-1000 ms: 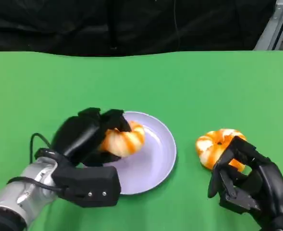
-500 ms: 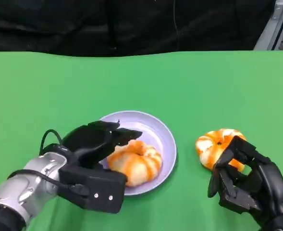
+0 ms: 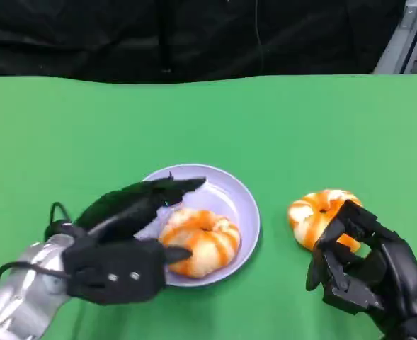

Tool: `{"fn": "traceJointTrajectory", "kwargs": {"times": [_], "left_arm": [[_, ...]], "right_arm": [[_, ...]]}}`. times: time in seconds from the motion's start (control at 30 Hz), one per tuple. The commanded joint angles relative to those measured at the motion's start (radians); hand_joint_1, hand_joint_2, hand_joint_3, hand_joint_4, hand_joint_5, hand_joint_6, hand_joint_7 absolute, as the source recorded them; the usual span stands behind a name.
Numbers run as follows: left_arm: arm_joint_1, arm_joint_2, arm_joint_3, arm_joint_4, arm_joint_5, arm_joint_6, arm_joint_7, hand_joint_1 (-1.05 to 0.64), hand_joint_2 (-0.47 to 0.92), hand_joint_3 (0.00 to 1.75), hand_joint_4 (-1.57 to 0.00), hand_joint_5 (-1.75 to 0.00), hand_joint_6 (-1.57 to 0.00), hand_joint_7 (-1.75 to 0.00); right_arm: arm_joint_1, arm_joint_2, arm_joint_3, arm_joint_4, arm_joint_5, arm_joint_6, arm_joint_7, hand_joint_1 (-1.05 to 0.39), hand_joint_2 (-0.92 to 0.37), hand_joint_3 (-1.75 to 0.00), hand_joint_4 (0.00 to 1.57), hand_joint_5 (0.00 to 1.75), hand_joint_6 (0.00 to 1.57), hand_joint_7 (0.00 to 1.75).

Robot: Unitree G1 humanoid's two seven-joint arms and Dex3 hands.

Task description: Grasp the bread from the table and place it into the plate.

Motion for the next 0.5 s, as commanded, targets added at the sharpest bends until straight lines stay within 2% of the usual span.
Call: {"fn": "traceJointTrajectory", "kwargs": {"times": [0.03,0.07,0.1,0.13,0.17,0.2,0.23,0.33,0.5], "left_arm": [[0.083,-0.029,0.127,-0.072,-0.261,0.078,-0.108,0.06,0.89,0.57,-0.96,-0.32,-1.0,-0.18],[0.105,-0.034,0.151,-0.094,-0.318,0.1,-0.134,0.06,0.81,0.73,-1.02,-0.48,-1.1,-0.2],[0.12,-0.036,0.167,-0.111,-0.357,0.117,-0.154,0.04,0.74,0.87,-0.98,-0.82,-1.19,-0.32],[0.146,-0.037,0.188,-0.142,-0.406,0.143,-0.179,0.04,0.69,0.95,-0.93,-1.04,-1.16,-0.53],[0.168,-0.037,0.205,-0.175,-0.448,0.172,-0.199,0.03,0.61,1.1,-0.87,-1.41,-0.99,-1.07],[0.193,-0.033,0.223,-0.214,-0.494,0.21,-0.222,0.03,0.58,1.17,-0.84,-1.57,-0.89,-1.32],[0.211,-0.031,0.235,-0.243,-0.524,0.24,-0.238,0.03,0.56,1.25,-0.84,-1.68,-0.82,-1.51],[0.285,-0.006,0.284,-0.333,-0.628,0.34,-0.302,0.05,0.58,1.28,-0.87,-1.74,-0.76,-1.7],[0.375,0.024,0.353,-0.358,-0.744,0.405,-0.418,0.04,0.65,1.21,-0.9,-1.75,-0.74,-1.74]], "right_arm": [[0.0,-0.007,-0.005,-0.016,0.009,0.003,-0.005,-0.11,-0.58,-1.17,0.84,1.75,0.61,1.75],[0.0,-0.007,-0.005,-0.015,0.007,0.001,-0.006,-0.11,-0.58,-1.17,0.84,1.75,0.61,1.75],[0.0,-0.006,-0.005,-0.015,0.006,0.0,-0.007,-0.11,-0.58,-1.17,0.84,1.75,0.61,1.75],[0.0,-0.008,-0.005,-0.015,0.005,-0.001,-0.007,-0.11,-0.58,-1.18,0.84,1.75,0.61,1.75],[0.0,-0.009,-0.005,-0.015,0.004,-0.001,-0.007,-0.11,-0.57,-1.18,0.84,1.75,0.61,1.75],[0.0,-0.009,-0.005,-0.017,0.006,0.003,-0.007,-0.11,-0.57,-1.18,0.84,1.75,0.61,1.75],[0.001,-0.01,-0.005,-0.019,0.007,0.006,-0.007,-0.11,-0.57,-1.18,0.84,1.75,0.61,1.75],[0.0,-0.011,-0.007,-0.017,0.008,0.003,-0.005,-0.11,-0.57,-1.17,0.83,1.75,0.61,1.75],[-0.003,-0.015,-0.013,-0.014,0.018,0.008,0.003,-0.1,-0.58,-1.17,0.84,1.75,0.61,1.75]]}}
